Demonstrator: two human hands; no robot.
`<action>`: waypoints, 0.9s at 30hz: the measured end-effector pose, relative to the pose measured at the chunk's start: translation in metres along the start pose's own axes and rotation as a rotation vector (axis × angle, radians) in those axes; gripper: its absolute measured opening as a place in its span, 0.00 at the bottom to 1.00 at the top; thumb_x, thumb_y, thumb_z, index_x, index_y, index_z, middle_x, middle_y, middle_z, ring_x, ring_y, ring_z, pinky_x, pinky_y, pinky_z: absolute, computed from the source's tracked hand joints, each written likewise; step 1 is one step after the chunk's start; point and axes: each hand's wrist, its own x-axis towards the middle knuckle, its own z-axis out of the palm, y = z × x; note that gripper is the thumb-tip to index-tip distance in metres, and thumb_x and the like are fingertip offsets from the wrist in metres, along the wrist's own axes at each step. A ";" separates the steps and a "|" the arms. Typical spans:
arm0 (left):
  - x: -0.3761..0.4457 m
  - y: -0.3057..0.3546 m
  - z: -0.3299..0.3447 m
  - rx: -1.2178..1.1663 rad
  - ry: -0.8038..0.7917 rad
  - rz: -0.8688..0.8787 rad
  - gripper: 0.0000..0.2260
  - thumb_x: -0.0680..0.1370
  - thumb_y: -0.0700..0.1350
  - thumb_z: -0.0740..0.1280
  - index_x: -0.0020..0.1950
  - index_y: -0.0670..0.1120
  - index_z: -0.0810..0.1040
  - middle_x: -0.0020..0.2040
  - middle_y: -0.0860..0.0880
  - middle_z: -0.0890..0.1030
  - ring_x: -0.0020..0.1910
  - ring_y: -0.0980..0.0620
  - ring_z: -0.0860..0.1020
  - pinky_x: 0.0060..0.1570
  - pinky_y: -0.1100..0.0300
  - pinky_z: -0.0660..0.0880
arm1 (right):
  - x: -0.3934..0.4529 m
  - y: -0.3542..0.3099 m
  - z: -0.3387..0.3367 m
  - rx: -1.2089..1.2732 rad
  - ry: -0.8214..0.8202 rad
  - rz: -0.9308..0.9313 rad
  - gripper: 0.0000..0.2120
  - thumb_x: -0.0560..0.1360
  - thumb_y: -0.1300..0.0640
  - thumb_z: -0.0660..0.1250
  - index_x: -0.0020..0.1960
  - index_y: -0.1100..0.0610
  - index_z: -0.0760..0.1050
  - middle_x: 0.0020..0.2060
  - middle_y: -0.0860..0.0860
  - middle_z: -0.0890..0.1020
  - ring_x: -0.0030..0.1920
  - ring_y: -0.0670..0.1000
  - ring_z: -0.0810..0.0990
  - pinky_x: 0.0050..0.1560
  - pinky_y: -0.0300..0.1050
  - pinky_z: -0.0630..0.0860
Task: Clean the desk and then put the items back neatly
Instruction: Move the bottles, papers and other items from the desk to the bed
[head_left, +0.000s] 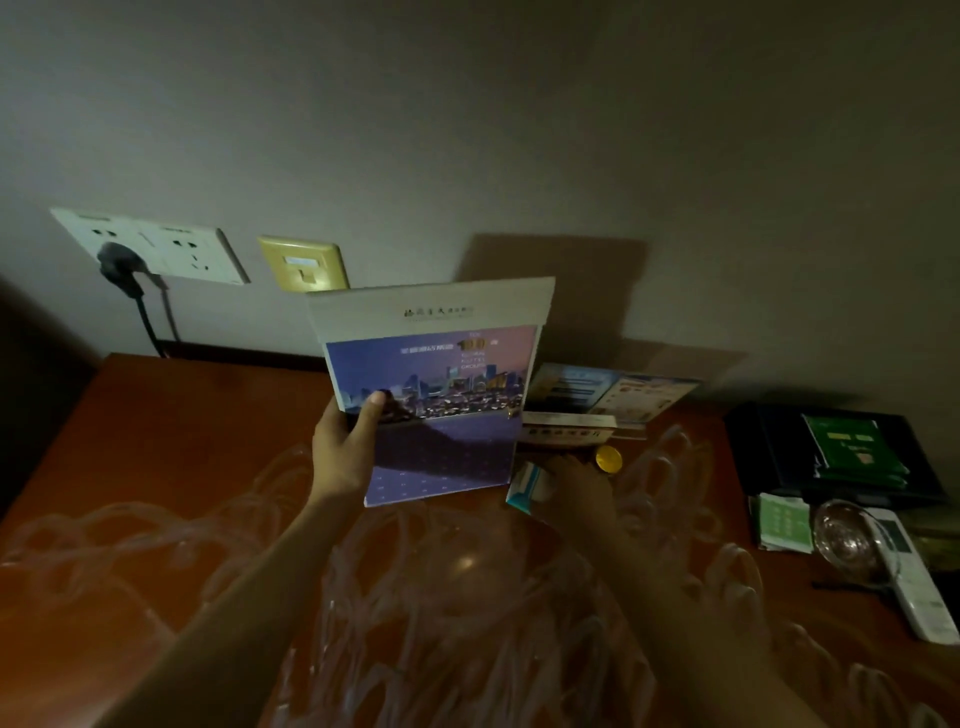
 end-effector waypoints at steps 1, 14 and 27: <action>-0.004 0.002 -0.002 -0.029 0.036 -0.003 0.15 0.79 0.48 0.62 0.63 0.43 0.74 0.55 0.45 0.80 0.56 0.46 0.78 0.58 0.49 0.75 | -0.007 0.002 -0.002 0.013 0.018 0.009 0.27 0.65 0.47 0.75 0.63 0.47 0.75 0.61 0.48 0.78 0.61 0.52 0.75 0.57 0.47 0.74; -0.076 0.056 0.018 0.017 0.083 0.014 0.15 0.79 0.55 0.62 0.42 0.44 0.70 0.36 0.45 0.70 0.36 0.51 0.68 0.40 0.54 0.63 | -0.152 0.057 -0.036 0.405 0.047 0.228 0.20 0.69 0.57 0.75 0.58 0.56 0.74 0.52 0.50 0.80 0.44 0.44 0.76 0.33 0.28 0.68; -0.356 0.070 0.234 0.155 -0.628 0.211 0.15 0.79 0.52 0.63 0.55 0.40 0.77 0.49 0.42 0.79 0.54 0.41 0.77 0.46 0.54 0.69 | -0.451 0.250 -0.075 0.723 0.499 0.808 0.21 0.69 0.58 0.75 0.60 0.53 0.71 0.55 0.48 0.73 0.55 0.48 0.75 0.47 0.41 0.77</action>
